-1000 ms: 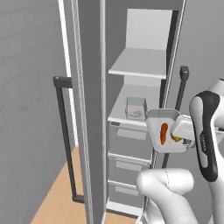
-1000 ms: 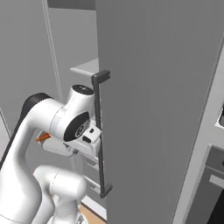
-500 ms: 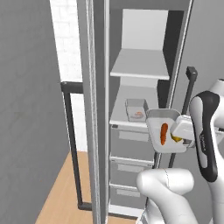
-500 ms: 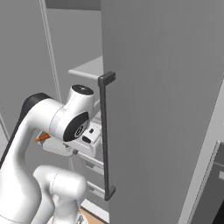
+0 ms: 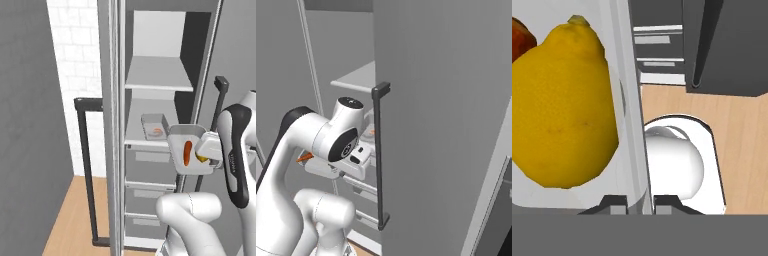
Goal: Take the meat container that has the shrimp and place it on the second highest rack of the freezer. Then take the vegetable container that has the carrot and lemon and place it on the highest rack of the freezer.
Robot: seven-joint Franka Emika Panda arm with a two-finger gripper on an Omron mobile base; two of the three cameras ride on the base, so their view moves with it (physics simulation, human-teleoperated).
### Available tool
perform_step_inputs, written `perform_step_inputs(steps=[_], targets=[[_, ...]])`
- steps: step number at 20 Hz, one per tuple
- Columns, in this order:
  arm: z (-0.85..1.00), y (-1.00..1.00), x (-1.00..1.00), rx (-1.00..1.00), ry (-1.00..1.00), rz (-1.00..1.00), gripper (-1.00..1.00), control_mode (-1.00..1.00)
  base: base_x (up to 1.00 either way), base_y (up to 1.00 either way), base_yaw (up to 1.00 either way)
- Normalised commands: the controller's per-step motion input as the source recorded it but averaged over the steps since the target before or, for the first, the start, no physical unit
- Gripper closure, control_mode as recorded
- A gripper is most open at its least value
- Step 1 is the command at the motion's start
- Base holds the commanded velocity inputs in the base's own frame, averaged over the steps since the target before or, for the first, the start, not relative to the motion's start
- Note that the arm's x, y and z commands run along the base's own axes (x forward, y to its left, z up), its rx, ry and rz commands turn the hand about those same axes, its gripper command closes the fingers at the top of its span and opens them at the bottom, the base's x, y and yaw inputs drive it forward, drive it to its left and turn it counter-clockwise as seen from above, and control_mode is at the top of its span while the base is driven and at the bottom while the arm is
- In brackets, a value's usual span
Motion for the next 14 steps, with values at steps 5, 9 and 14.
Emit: perform_step_inputs(steps=[5,9,14], targets=[[0.0,0.0,0.0,0.0,0.0,0.0,1.0,1.0,0.0,0.28,-0.08],[0.0,0.0,0.0,0.0,0.0,0.0,1.0,1.0,0.11,0.41,-0.01],[0.0,0.0,0.0,0.0,0.0,0.0,1.0,1.0,0.1,0.32,0.0]])
